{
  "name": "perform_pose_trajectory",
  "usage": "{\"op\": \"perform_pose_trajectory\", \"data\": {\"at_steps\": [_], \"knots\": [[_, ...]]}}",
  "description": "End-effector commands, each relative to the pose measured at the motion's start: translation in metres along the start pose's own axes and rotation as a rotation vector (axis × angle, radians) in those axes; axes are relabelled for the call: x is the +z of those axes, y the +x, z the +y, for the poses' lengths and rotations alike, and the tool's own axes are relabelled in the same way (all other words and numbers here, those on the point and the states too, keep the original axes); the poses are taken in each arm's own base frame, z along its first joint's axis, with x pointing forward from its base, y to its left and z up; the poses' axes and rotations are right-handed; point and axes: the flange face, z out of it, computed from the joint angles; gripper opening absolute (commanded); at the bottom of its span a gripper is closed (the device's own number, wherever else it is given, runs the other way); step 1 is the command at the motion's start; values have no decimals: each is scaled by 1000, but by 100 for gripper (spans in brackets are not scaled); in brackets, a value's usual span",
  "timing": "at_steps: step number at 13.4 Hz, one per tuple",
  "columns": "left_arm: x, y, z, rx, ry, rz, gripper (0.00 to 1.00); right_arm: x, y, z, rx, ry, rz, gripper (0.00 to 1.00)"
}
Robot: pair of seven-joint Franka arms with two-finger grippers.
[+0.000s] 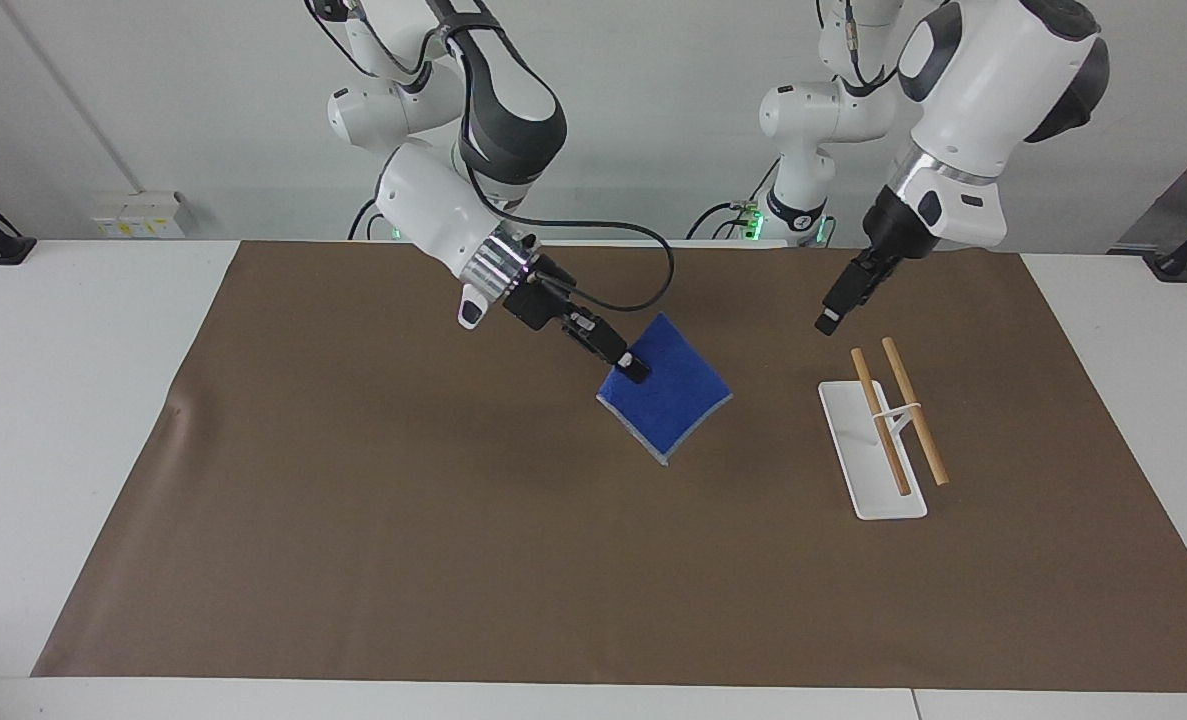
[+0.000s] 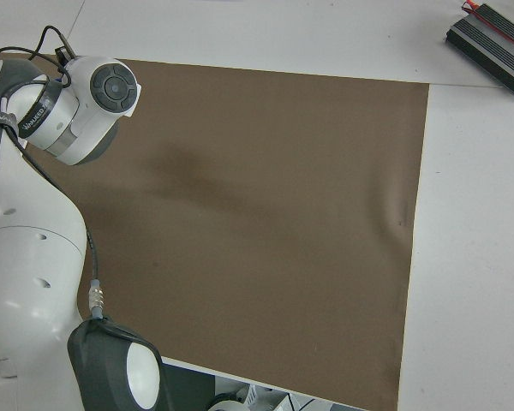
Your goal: Right arm passes towel to left arm to hang
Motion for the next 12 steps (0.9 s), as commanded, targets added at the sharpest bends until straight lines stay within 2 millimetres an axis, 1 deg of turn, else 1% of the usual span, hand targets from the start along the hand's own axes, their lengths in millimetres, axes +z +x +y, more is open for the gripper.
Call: {"op": "perform_pose_trajectory", "data": {"at_steps": [1, 2, 3, 4, 5, 7, 9, 12], "knots": [[10, -25, 6, -178, -102, 22, 100, 11, -21, 5, 93, 55, -11, 0], [14, -32, 12, -215, -152, 35, 100, 14, -25, 8, 109, 60, -16, 0], [17, -32, 13, -260, -201, 49, 100, 16, -28, 10, 108, 63, -5, 0], [21, -39, 17, -286, -239, 54, 100, 18, -33, 12, 105, 66, 6, 0], [23, -40, 18, -306, -262, 57, 100, 20, -37, 13, 102, 67, 11, 0], [30, -36, 18, -318, -309, 73, 100, 21, -38, 14, 101, 67, 14, 0], [42, -30, 15, -329, -356, 91, 100, 21, -37, 16, 102, 64, 17, 0], [48, -32, 18, -324, -369, 88, 100, 22, -36, 17, 102, 61, 18, 0]]}}
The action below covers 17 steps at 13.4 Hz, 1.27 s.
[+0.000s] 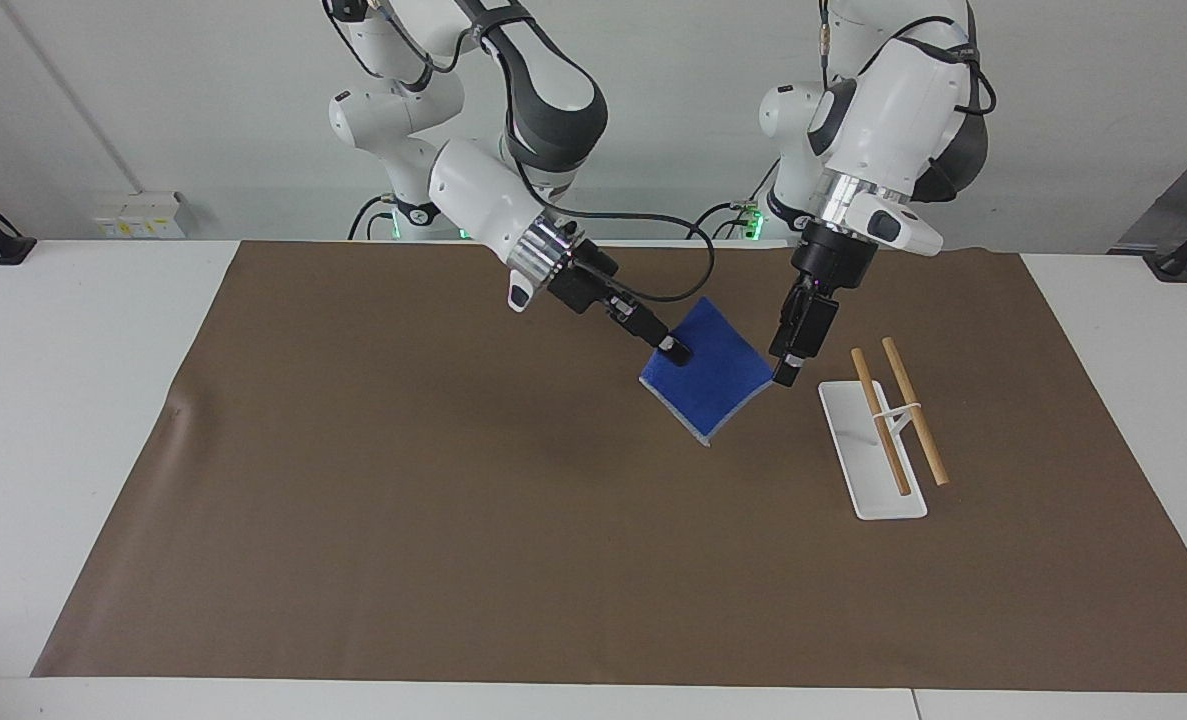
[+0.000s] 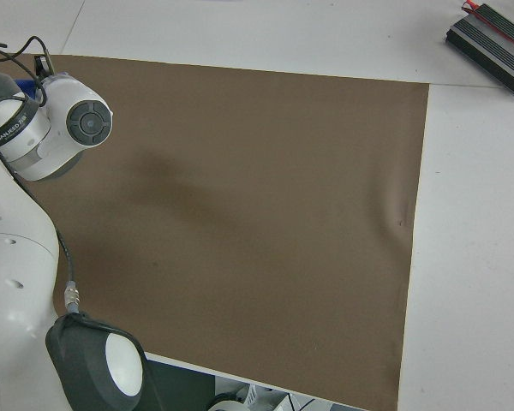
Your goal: Right arm passes towel to left arm to hang
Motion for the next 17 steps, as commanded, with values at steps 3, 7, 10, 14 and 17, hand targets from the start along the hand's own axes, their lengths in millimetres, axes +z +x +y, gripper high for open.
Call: {"op": "perform_pose_trajectory", "data": {"at_steps": [3, 7, 10, 14, 17], "knots": [[12, -16, -10, -33, 3, -22, 100, 3, -8, 5, 28, 9, 4, 0], [15, -25, -11, -61, 9, -31, 100, 7, -18, 12, 73, 44, 21, 0], [14, -22, -12, -44, 11, -28, 43, 7, -18, 12, 73, 44, 21, 0], [15, -17, -13, -51, 20, -24, 0, 7, -17, 12, 75, 45, 22, 0], [17, -1, -18, -72, 30, -7, 0, 7, -16, 13, 74, 44, 22, 0]]}}
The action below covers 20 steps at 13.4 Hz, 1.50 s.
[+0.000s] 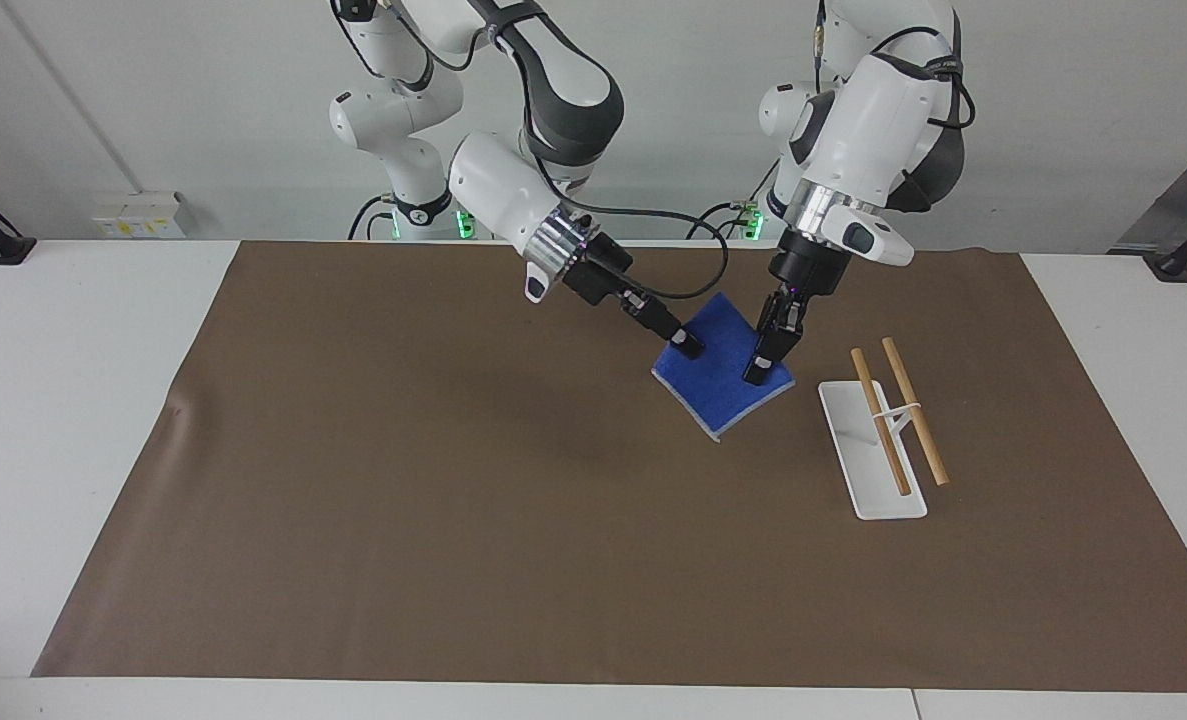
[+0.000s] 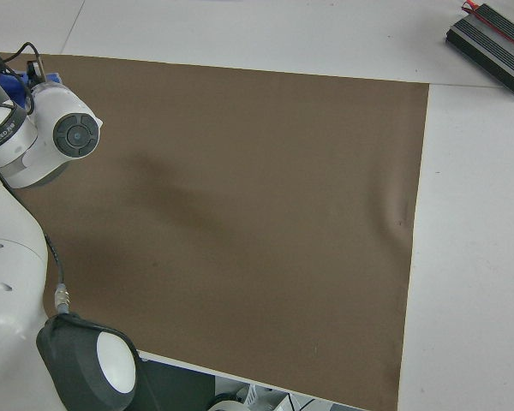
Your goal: Right arm passes towel to left arm to hang
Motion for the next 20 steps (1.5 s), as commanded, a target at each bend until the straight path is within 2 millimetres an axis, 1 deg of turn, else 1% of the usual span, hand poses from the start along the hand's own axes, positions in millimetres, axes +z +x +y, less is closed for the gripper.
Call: {"op": "perform_pose_trajectory", "data": {"at_steps": [1, 2, 3, 5, 6, 7, 8, 10, 11, 13, 14, 15, 17, 18, 20], "knots": [[3, 15, -8, -22, 9, 10, 0, -1, 3, 2, 22, 11, 11, 0], [3, 23, -10, -34, 9, 19, 0, -1, 7, 5, 17, 3, 18, 47], [2, 28, -9, -40, 8, 23, 0, -3, 12, 6, 5, -1, 28, 99], [0, 43, -8, -59, 1, 37, 0, -7, 26, 15, -68, -14, 59, 100], [-1, 50, -8, -54, -2, 43, 0, -13, 41, 17, -110, -19, 93, 100], [-3, 63, -8, -32, 1, 54, 0, -20, 55, 20, -195, -37, 121, 100], [-3, 70, -9, -22, 4, 61, 0, -26, 71, 25, -298, -73, 149, 100], [-2, 89, -14, -46, 17, 78, 0, -46, 107, 26, -430, -137, 209, 100], [1, 104, -24, -70, 36, 92, 0, -53, 124, 26, -485, -180, 234, 100], [13, 129, -48, -102, 84, 113, 0, -62, 148, 27, -638, -294, 258, 100], [14, 146, -59, -118, 100, 128, 0, -68, 159, 25, -715, -366, 244, 100], [13, 159, -66, -126, 109, 139, 0, -75, 171, 23, -781, -443, 225, 100], [5, 187, -70, -107, 106, 160, 0, -94, 196, 14, -933, -608, 224, 100], [-1, 206, -73, -82, 103, 175, 0, -108, 212, 9, -1002, -708, 226, 100], [-19, 250, -77, 21, 90, 213, 0, -123, 224, 0, -1111, -877, 214, 100]]}}
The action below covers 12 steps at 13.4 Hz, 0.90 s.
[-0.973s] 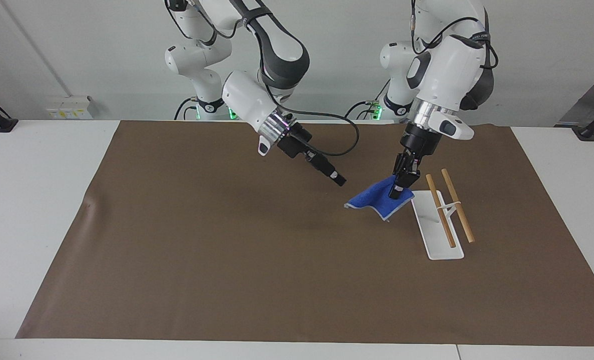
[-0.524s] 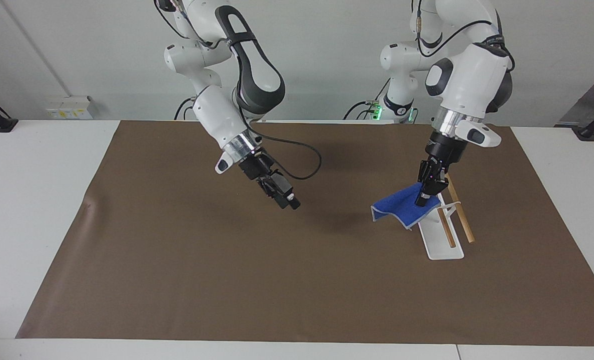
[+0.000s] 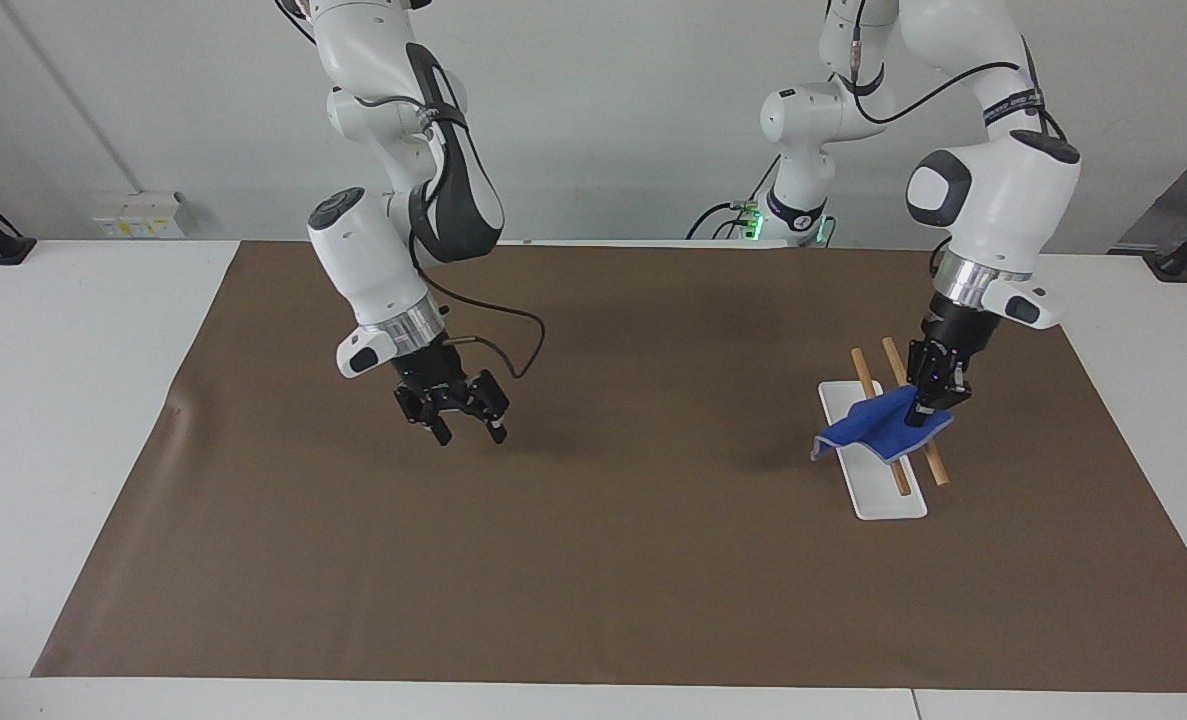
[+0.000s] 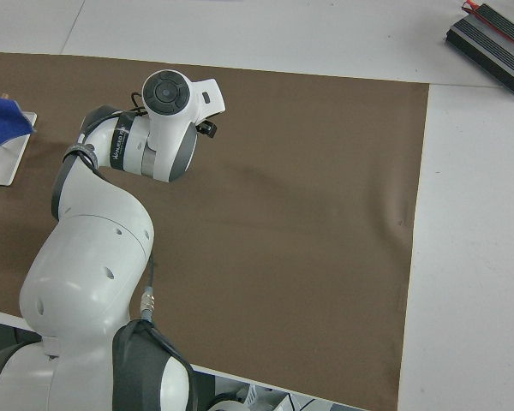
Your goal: Right arm passes towel to left arm to hang
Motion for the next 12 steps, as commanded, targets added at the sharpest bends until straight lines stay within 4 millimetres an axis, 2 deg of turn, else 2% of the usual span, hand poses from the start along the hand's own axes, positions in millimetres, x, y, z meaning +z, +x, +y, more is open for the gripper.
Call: {"op": "perform_pose_trajectory", "data": {"at_steps": [1, 2, 5, 9, 12], "knots": [[-14, 45, -11, 115, -21, 42, 0, -18, 11, 15, -136, -130, -44, 100], [-17, 57, -14, 146, -24, 54, 0, -25, 15, 26, -152, -175, -58, 100], [-22, 74, -15, 136, -63, 92, 0, -85, 34, 46, -129, -257, -148, 100], [-18, 76, -20, 130, -62, 97, 0, -165, 37, 60, -93, -295, -200, 100], [-3, 76, -39, 119, -33, 93, 0, -215, 31, 73, -100, -298, -245, 100]]}}
